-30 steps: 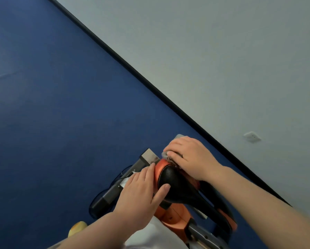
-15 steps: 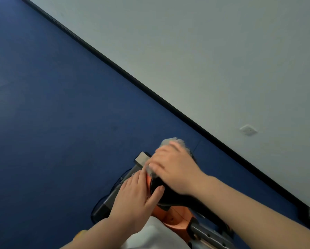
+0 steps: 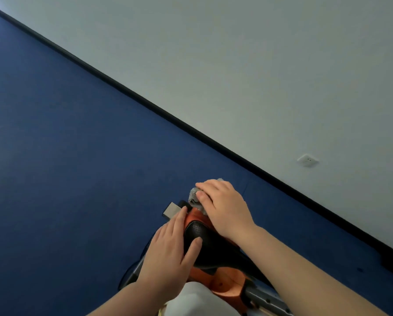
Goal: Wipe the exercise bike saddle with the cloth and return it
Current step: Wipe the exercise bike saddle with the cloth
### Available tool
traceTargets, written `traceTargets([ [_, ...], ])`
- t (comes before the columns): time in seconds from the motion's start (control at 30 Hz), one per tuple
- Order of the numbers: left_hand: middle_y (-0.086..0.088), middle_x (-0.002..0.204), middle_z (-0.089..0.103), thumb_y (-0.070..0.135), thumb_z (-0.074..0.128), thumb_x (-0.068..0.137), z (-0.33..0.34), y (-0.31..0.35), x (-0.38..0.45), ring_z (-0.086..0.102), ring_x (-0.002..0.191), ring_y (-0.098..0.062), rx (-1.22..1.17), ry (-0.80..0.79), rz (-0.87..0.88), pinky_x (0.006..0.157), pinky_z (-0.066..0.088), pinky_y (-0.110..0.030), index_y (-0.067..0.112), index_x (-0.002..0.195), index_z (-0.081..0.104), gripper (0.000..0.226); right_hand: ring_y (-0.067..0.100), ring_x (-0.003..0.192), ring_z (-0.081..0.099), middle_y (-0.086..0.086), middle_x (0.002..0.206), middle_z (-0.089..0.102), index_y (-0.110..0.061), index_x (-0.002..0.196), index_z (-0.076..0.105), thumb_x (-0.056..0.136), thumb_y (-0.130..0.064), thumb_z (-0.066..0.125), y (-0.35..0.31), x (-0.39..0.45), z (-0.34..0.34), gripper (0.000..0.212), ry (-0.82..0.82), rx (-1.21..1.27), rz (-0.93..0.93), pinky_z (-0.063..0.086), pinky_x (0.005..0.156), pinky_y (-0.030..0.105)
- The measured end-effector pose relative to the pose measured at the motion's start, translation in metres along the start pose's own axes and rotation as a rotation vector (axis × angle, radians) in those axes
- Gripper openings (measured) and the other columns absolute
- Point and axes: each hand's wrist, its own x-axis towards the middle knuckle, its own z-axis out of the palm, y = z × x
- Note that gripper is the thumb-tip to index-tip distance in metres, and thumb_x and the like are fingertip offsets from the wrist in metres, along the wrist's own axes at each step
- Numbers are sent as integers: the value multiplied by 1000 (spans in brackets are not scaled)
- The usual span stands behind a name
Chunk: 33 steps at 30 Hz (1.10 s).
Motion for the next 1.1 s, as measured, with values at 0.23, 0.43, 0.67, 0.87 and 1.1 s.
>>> traceTargets([
  [0.23, 13, 145, 36, 58, 28, 90, -15, -4, 0, 34, 132, -8, 86, -71, 90, 113, 27, -32, 31, 145, 11, 64, 16, 133, 45, -7, 145, 49, -37, 143, 40, 101, -46, 32, 24, -40, -4, 44, 110, 307, 391, 38, 106, 34],
  [0.43, 11, 153, 22, 52, 36, 91, -39, -3, 20, 26, 138, -11, 206, -214, 294, 117, 20, -32, 28, 147, 10, 66, 20, 115, 60, -3, 127, 66, -38, 133, 54, 98, -47, 40, 16, -55, -5, 38, 206, 322, 618, 49, 91, 33],
  [0.67, 9, 155, 20, 40, 34, 96, -89, -15, 32, 22, 141, -12, 303, -290, 564, 116, 17, -30, 29, 145, 20, 52, 23, 116, 58, -1, 129, 64, -42, 131, 53, 93, -40, 56, -25, -86, -7, 38, 336, 187, 757, 50, 93, 40],
  [0.87, 6, 148, 35, 29, 42, 93, -95, 6, 31, 38, 131, -17, 295, -357, 738, 110, 29, -34, 25, 139, 33, 47, 20, 111, 61, -5, 122, 66, -36, 124, 61, 92, -31, 60, -59, -132, -14, 33, 528, 218, 890, 51, 90, 38],
  [1.1, 1, 142, 42, 24, 46, 91, -55, 75, -11, 45, 124, -21, 301, -440, 1039, 106, 36, -37, 21, 132, 44, 42, 19, 104, 63, -4, 114, 70, -31, 118, 65, 92, -30, 58, -88, -230, -26, 27, 645, 252, 1092, 53, 84, 40],
])
